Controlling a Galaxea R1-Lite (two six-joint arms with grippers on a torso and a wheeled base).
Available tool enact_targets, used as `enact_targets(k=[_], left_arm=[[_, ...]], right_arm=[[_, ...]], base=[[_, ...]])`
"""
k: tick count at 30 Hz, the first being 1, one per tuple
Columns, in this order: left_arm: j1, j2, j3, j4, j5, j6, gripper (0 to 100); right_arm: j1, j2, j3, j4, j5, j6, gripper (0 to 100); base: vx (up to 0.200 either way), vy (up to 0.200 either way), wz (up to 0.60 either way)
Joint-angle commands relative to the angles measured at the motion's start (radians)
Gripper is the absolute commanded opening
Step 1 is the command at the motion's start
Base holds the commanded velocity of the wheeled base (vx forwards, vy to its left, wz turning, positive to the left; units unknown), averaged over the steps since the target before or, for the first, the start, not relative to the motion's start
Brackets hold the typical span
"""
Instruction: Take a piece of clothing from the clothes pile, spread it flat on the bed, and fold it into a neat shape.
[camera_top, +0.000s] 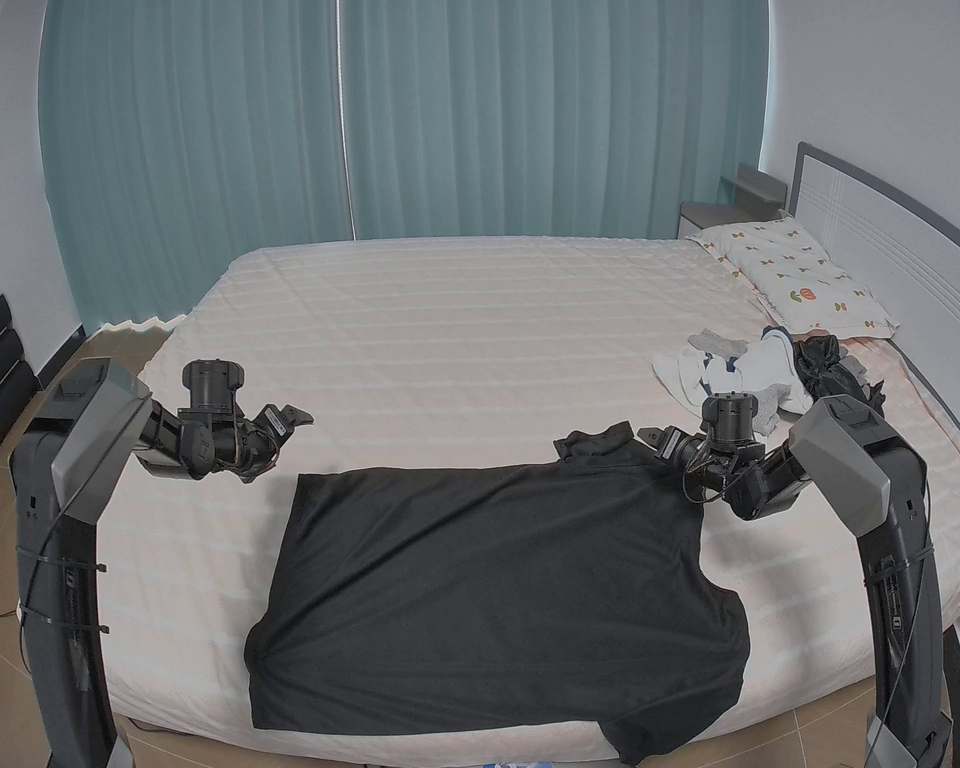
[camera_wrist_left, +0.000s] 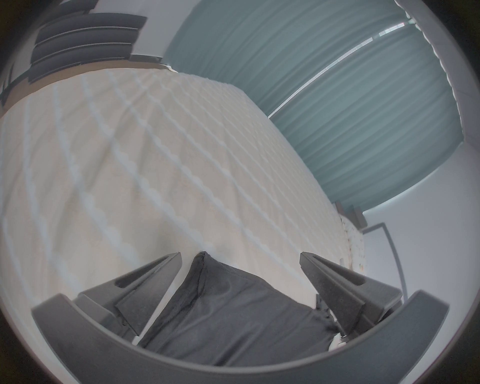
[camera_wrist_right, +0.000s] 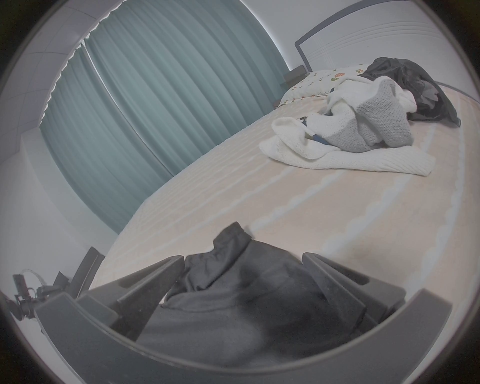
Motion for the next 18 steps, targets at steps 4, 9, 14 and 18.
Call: enact_targets(k=[4,9,14,18], left_arm=[[-0.034,0.194,-0.166,0.052,-0.008,0.062,100],[-0.036,0.199,-0.168,0.050,-0.006,0.065,100],[-0.043,0.211,-0.174,0.043,0.003,0.066,100],[-0.045,0.219,-0.185,0.046,0.030,0.066,100]], right_arm=[[-0.035,-0.048,0.060,-0.014,0.012,-0.019,100],[-0.041,-0.041,0.055,-0.013,0.012,-0.019,100],[-0.044,-0.013,0.035,-0.014,0.016,-0.019,100],[-0.045,0.012,-0.006,-0.002,0.018,-0.019,100]], base=[[0.000,0.000,0.00],[0.000,0.000,0.00],[0.000,0.000,0.00],[0.000,0.000,0.00]])
